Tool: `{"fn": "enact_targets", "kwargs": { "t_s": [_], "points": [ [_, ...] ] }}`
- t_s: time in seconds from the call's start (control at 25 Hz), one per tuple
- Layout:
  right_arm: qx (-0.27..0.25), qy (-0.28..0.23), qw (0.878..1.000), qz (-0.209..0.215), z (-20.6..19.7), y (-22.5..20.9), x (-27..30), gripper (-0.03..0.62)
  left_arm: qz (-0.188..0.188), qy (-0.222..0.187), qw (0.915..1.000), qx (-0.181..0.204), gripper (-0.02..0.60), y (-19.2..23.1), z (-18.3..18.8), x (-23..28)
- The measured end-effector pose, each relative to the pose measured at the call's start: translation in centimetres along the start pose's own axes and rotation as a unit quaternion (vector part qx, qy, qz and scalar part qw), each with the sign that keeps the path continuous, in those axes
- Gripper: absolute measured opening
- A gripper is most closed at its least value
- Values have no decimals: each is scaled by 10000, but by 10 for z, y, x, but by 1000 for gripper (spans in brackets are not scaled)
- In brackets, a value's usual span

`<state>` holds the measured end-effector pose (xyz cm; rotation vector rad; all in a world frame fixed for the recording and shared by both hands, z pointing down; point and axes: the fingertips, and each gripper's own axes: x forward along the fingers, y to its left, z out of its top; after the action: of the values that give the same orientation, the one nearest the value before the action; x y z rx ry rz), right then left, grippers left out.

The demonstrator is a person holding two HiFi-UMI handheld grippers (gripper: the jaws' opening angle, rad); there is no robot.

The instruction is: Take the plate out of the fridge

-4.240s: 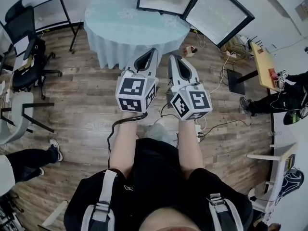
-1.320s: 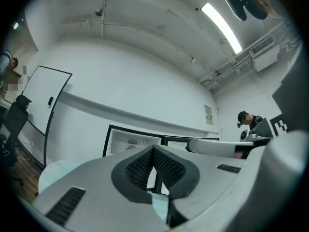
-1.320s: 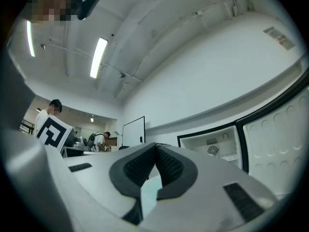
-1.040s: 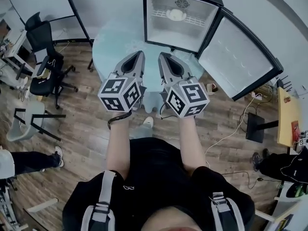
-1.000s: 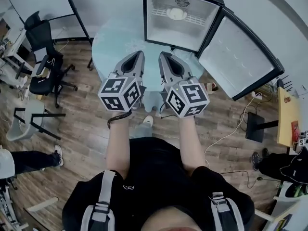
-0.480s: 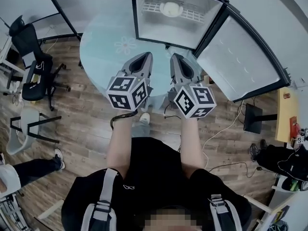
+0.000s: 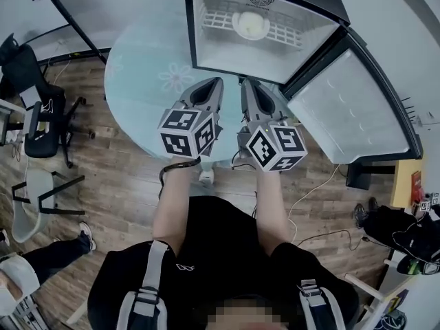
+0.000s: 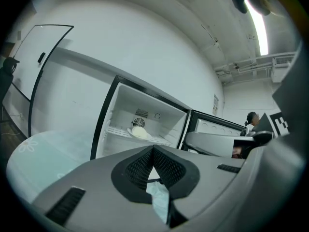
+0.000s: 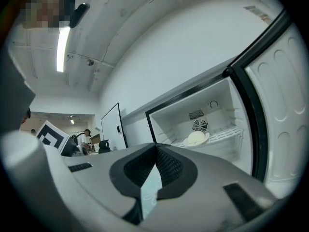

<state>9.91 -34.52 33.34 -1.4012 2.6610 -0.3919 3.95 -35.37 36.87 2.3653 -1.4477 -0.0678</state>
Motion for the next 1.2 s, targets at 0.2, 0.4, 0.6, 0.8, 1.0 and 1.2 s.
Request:
{"fn": "enact_targets", "kwargs": {
  "t_s": [0.2,0.4,0.6,0.8,1.0,1.2],
  "points": [
    [-230,325,9987,-311,-15,-17,27,0,-226,33,9990,-375,2,26,2,35],
    [-213,386,9957,-817,-23,-46,33,0,-380,135,9969,-682,2,40,-6,66],
    [-165,131,9956,-918,-4,-55,52,0,-494,130,9954,-809,2,46,2,86],
    [-181,172,9950,-972,-2,-69,66,2,-484,64,9952,-846,2,50,10,105],
    [-197,199,9939,-1064,4,-88,75,28,-440,10,9957,-819,3,54,16,127],
    [-95,210,9947,-1001,6,-104,86,105,-430,-83,9951,-889,24,62,24,147]
  ]
}}
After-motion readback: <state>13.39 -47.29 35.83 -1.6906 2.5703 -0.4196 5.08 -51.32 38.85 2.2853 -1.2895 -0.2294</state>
